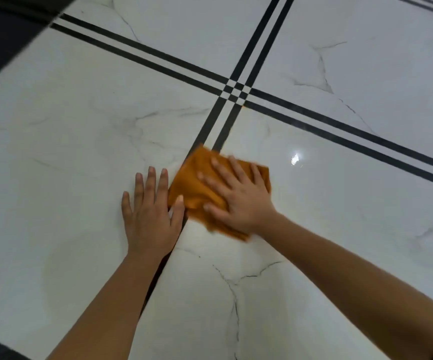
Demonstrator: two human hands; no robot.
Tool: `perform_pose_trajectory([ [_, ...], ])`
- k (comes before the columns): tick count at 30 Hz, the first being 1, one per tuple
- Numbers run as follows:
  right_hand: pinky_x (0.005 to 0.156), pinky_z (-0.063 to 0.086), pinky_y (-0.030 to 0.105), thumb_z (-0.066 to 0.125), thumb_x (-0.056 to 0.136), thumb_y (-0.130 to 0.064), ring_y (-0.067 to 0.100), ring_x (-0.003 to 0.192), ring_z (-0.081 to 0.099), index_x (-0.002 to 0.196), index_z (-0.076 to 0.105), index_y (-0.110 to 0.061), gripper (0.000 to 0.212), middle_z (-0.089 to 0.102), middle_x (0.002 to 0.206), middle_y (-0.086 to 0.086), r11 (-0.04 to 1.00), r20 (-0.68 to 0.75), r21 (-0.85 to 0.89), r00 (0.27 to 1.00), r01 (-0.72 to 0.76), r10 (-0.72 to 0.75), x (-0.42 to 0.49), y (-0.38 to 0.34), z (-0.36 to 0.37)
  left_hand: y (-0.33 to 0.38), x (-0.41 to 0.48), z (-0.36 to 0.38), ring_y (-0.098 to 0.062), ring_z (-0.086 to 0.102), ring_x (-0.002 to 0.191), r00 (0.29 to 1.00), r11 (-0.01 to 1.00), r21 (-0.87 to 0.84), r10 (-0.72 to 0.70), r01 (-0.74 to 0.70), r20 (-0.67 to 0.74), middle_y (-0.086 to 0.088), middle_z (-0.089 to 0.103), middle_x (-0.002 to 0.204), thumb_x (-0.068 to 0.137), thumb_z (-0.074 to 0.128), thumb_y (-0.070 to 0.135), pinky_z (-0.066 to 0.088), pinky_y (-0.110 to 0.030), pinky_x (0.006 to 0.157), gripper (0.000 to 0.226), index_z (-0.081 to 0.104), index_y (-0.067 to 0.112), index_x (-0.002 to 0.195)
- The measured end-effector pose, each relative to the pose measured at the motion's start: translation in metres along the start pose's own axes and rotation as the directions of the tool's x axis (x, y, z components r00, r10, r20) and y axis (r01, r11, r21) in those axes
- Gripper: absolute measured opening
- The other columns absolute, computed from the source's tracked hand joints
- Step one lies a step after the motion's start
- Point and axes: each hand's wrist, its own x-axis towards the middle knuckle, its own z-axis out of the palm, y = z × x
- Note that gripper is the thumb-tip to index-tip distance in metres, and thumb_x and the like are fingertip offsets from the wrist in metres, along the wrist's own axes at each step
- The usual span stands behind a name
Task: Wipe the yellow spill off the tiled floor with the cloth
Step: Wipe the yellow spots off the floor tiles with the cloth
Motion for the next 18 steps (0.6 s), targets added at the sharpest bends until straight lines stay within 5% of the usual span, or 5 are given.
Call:
perform_pose_trajectory([
  [2,0.112,0.003,0.055,0.016,0.086,-0.072,0.022,0.145,-0.001,0.144,0.004,-0.050,0.063,0.003,0.157,-0.012,0.999,-0.051,-0.025,0.998,0.021,-0.022,-0.057,0.024,0.003,0.000,-0.001,-0.001,-0.029,0.015,0.142,1.000,1.000,0.010,0.029,-0.029,0.006,-0.008,0.020,0.154,0.089,0.011,0.054,0.013,-0.052,0.110,0.068,0.021,0.020,0.146],
  [6,0.112,0.003,0.058,0.011,0.083,-0.075,0.023,0.145,-0.003,0.143,0.000,-0.050,0.066,-0.001,0.158,-0.011,0.887,-0.085,0.048,0.883,-0.460,0.462,-0.030,0.091,-0.013,0.017,0.003,0.007,-0.030,0.020,0.140,0.995,0.995,-0.001,0.098,-0.098,0.029,-0.009,0.024,0.153,0.090,0.017,0.049,0.016,-0.053,0.109,0.064,0.024,0.017,0.146],
  [8,0.111,-0.004,0.059,0.014,0.084,-0.074,0.026,0.144,-0.009,0.145,-0.001,-0.045,0.069,-0.005,0.158,-0.007,0.842,-0.059,0.094,0.842,-0.531,0.537,0.013,0.085,-0.020,0.030,0.005,0.012,-0.030,0.022,0.140,0.990,0.990,0.007,0.137,-0.138,0.040,-0.010,0.026,0.152,0.090,0.019,0.048,0.018,-0.053,0.109,0.063,0.025,0.017,0.145],
  [14,0.109,0.013,0.060,0.018,0.085,-0.071,0.025,0.145,0.005,0.144,0.016,-0.046,0.064,0.012,0.157,-0.007,0.991,-0.033,-0.038,0.992,-0.127,0.126,-0.130,0.058,0.005,0.056,-0.001,0.014,-0.030,0.023,0.139,0.974,0.975,0.011,0.222,-0.223,0.046,-0.010,0.028,0.151,0.091,0.022,0.047,0.017,-0.052,0.109,0.062,0.027,0.016,0.145],
  [18,0.108,0.013,0.059,0.013,0.083,-0.074,0.028,0.144,0.009,0.144,0.013,-0.047,0.066,0.012,0.157,-0.006,0.823,-0.095,0.049,0.818,-0.566,0.568,-0.119,0.135,-0.014,0.078,-0.012,0.023,-0.030,0.021,0.140,0.955,0.958,-0.006,0.286,-0.286,0.084,-0.010,0.026,0.152,0.091,0.020,0.047,0.015,-0.052,0.109,0.063,0.025,0.016,0.145],
])
